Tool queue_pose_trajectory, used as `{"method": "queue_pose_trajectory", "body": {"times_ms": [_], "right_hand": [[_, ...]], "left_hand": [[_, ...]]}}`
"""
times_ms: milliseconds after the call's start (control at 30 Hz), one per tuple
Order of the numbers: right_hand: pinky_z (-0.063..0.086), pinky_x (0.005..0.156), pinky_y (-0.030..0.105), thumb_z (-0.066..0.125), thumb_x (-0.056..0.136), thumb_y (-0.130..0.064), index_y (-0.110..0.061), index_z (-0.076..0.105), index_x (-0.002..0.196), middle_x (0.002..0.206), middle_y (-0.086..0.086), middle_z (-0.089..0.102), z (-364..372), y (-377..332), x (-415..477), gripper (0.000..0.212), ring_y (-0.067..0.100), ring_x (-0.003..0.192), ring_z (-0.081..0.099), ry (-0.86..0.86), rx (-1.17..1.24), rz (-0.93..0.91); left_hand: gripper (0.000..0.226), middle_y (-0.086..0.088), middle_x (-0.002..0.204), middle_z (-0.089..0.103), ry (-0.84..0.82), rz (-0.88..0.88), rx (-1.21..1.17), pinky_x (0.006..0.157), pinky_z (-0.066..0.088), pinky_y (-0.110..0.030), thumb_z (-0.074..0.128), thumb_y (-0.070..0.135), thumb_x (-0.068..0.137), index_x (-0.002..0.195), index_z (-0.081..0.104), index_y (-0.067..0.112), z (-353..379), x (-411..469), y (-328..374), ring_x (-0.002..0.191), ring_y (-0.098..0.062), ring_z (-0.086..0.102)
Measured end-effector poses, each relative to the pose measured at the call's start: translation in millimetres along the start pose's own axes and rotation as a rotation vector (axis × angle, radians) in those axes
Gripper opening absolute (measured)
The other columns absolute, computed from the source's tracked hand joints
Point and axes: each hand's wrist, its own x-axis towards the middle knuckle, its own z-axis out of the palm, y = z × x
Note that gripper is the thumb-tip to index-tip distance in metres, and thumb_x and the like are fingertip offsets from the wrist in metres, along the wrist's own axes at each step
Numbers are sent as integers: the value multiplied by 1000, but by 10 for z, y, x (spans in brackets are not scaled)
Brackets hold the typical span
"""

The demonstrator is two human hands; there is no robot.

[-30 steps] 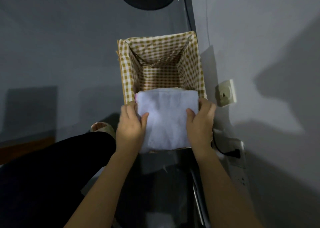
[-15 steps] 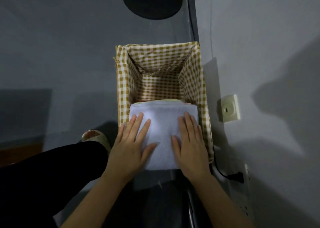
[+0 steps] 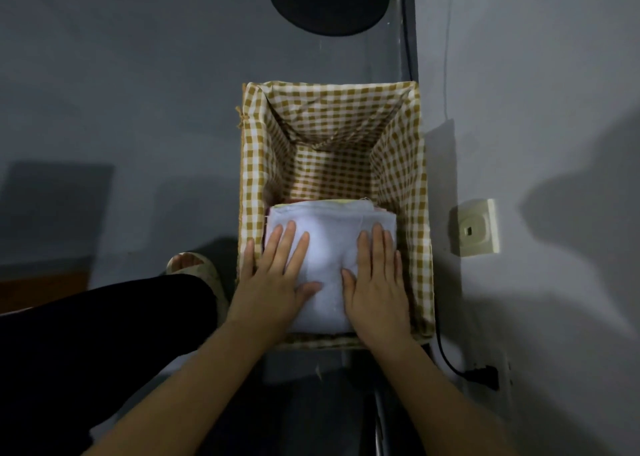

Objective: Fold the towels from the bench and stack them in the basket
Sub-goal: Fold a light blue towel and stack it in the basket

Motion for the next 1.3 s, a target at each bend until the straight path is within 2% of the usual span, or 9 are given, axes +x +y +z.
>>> {"method": "queue_pose_trajectory", "body": {"times_ms": [133,267,400,533,767,900,967,1133,1300], "right_hand": [[-14,111,33,31,88,-65,-34,-28,144,156,4,-27,-269,187,67,87,19,144,-22,-211,81,-235],[-14,113,40,42,76,-76,-48,-44,128,142,-12,-49,-334,298,165,104,7,133,-38,-383,21,-222],[-3,116,54,20,77,-78,-39,-41,134,153,4,-33,-33,209,128,92,21,142,-26,-293,-36,-155],[4,111,58,39,75,-72,-34,-32,142,153,3,-32,146,224,49,105,20,141,-29,-228,-48,-133],[-16,112,49,49,80,-69,-39,-51,124,139,-4,-52,121,196,124,114,15,130,-45,-311,-61,-107],[7,112,57,41,74,-73,-26,-18,149,158,12,-13,106,182,37,106,29,145,-9,-179,-120,-140],[14,112,56,38,74,-72,-21,-5,152,158,17,2,48,177,8,103,32,144,4,-129,-153,-172],[24,111,52,37,92,-47,-11,30,145,151,16,31,-119,122,-202,64,30,139,26,97,-158,-312],[34,109,54,45,93,-36,-10,51,131,140,16,48,-249,-21,-265,46,31,130,43,29,-183,-282]], "left_hand": [[100,0,151,-33,-350,59,113,111,-14,-42,51,59,86,147,-22,29,-437,122,-178,142,-17,-22],[104,-7,155,-27,-239,-26,152,114,-13,-46,58,51,86,147,-23,25,-377,150,21,145,-24,-19],[97,-19,157,9,24,-34,216,115,3,-54,63,45,84,150,0,13,-123,67,93,145,-34,15],[102,-15,153,-28,-95,-85,272,107,-23,-57,48,47,91,137,-38,16,86,17,106,143,-30,-21],[100,-12,157,-20,-63,-66,273,108,-20,-56,52,49,88,147,-23,19,42,103,98,145,-28,-15],[123,-16,150,36,53,-11,267,112,5,-59,84,53,46,145,22,16,108,-24,1,138,-31,36],[123,-18,145,43,96,19,264,110,15,-63,86,53,39,142,33,13,97,-78,-54,133,-32,43],[93,-18,138,51,269,139,173,102,17,-63,87,45,49,129,58,8,-62,-213,-157,127,-34,50],[38,-14,123,63,356,123,110,103,34,-56,55,35,87,112,68,10,-176,-257,-86,115,-30,60]]}}
